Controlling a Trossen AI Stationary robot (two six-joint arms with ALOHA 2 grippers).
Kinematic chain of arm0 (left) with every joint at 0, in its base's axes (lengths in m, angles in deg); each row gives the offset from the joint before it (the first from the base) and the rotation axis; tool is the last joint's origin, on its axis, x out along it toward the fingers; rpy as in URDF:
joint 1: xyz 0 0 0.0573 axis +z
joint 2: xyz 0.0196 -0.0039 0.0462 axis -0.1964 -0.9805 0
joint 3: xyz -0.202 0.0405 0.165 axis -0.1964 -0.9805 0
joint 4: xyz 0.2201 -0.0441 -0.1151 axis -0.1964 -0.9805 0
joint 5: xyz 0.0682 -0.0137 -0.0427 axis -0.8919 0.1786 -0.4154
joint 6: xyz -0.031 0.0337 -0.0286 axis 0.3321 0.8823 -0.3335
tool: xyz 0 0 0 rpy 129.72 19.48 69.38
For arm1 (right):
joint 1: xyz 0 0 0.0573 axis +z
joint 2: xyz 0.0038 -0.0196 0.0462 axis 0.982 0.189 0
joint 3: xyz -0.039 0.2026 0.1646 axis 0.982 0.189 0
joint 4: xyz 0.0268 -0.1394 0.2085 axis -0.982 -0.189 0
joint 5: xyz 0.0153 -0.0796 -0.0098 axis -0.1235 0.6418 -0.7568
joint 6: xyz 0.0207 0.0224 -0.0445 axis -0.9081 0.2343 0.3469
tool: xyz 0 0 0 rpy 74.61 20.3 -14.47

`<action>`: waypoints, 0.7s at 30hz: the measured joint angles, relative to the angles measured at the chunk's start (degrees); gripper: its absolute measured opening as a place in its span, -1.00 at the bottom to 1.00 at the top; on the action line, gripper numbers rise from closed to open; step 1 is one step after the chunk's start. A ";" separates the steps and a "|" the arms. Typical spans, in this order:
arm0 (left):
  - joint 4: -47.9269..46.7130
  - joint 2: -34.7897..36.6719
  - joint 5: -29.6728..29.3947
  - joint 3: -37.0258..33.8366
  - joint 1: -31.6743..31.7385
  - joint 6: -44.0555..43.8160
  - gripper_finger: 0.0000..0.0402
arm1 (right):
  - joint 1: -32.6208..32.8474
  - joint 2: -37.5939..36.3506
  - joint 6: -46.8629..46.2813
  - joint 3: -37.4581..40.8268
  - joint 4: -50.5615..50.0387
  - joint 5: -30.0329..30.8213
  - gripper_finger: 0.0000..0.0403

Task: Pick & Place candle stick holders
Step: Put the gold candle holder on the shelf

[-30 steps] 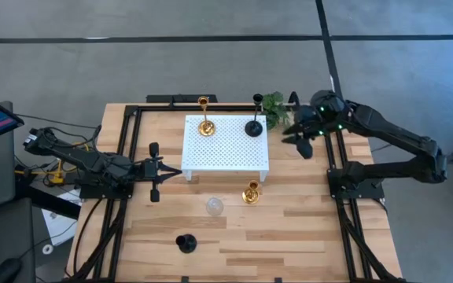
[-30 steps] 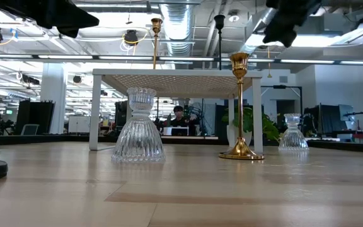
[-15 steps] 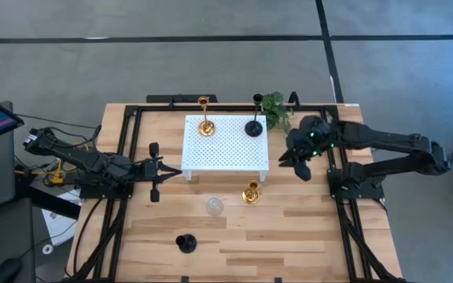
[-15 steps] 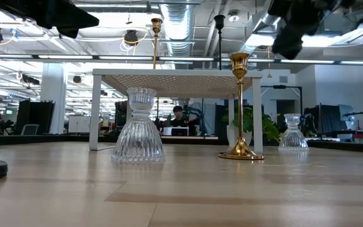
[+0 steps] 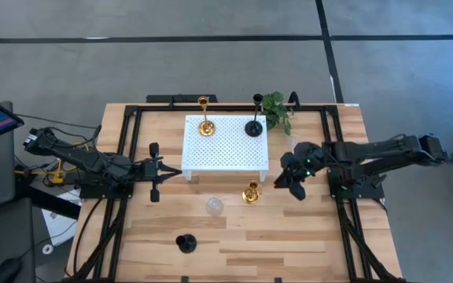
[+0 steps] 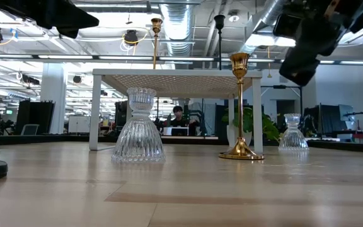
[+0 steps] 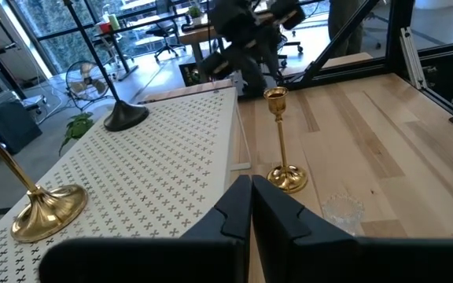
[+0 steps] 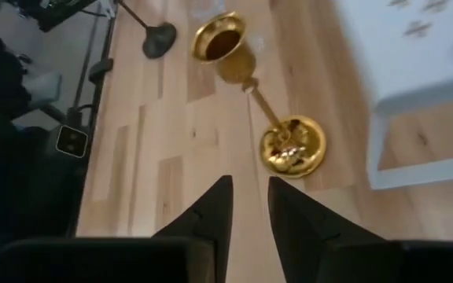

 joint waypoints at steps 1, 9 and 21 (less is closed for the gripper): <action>0.00 0.00 0.00 0.00 0.00 0.00 -0.94 | 1.34 -0.01 -0.58 0.00 -0.02 1.50 -0.64; -0.01 -0.07 0.01 0.00 0.00 0.00 -0.94 | 10.74 -2.86 -4.10 -0.02 -8.11 22.54 -0.73; 0.00 -2.73 0.02 0.00 0.00 0.05 -0.94 | 17.80 -5.35 -13.71 -0.02 -18.87 36.86 -0.93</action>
